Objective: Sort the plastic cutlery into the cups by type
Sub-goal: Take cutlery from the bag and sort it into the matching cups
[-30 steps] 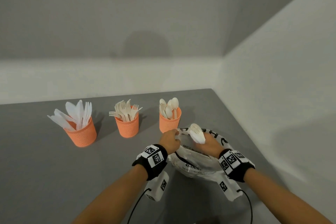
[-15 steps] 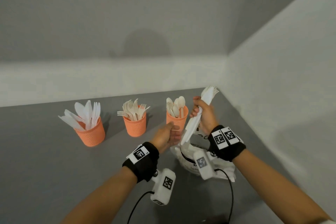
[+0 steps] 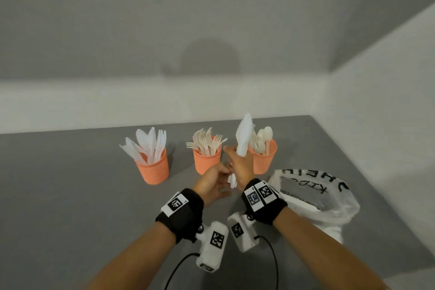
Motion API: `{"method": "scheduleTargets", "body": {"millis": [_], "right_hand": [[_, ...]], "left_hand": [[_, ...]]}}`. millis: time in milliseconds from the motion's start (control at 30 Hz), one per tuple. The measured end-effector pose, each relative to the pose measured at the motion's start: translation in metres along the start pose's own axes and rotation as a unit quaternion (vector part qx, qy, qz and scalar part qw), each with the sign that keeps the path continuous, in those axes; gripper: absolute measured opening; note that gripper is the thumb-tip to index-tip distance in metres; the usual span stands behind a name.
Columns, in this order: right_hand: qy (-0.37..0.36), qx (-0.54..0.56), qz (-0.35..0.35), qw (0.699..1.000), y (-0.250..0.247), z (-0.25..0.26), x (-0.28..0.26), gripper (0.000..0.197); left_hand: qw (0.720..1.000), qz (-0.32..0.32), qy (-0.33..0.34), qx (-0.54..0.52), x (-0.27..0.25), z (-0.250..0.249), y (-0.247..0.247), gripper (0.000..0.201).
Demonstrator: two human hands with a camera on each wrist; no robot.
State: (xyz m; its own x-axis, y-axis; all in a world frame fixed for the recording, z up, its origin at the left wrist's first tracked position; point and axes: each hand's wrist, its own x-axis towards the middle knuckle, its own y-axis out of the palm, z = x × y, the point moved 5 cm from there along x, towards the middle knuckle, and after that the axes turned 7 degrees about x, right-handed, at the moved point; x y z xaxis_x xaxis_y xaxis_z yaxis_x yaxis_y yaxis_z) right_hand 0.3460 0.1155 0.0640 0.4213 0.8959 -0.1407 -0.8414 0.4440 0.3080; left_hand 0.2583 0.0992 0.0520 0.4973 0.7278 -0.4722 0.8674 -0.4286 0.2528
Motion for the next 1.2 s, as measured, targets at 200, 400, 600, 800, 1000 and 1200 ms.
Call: {"method": "scheduleTargets", "body": {"millis": [200, 400, 600, 800, 1000, 1200], "right_hand": [[-0.063, -0.183, 0.008, 0.981, 0.023, -0.015, -0.006, 0.022], [-0.086, -0.290, 0.102, 0.948, 0.062, -0.030, -0.030, 0.026], [0.166, -0.135, 0.268, 0.939, 0.074, -0.048, -0.040, 0.006], [0.176, -0.028, 0.258, 0.950, 0.077, -0.055, -0.045, 0.023], [0.108, -0.035, 0.192, 0.975, 0.062, -0.058, -0.033, 0.019], [0.105, -0.026, 0.192, 0.975, 0.055, -0.053, -0.029, 0.033]], "left_hand": [[0.994, -0.021, 0.105, 0.036, -0.003, -0.026, -0.035, 0.034], [0.978, -0.122, 0.135, 0.100, -0.001, -0.037, -0.065, 0.038], [0.987, -0.071, 0.113, 0.089, -0.003, -0.039, -0.092, 0.041], [0.984, -0.038, 0.086, 0.152, -0.003, -0.037, -0.100, 0.057], [0.972, -0.164, 0.132, 0.106, 0.000, -0.037, -0.113, 0.019], [0.964, -0.183, 0.160, 0.104, -0.001, -0.038, -0.108, 0.018]]}}
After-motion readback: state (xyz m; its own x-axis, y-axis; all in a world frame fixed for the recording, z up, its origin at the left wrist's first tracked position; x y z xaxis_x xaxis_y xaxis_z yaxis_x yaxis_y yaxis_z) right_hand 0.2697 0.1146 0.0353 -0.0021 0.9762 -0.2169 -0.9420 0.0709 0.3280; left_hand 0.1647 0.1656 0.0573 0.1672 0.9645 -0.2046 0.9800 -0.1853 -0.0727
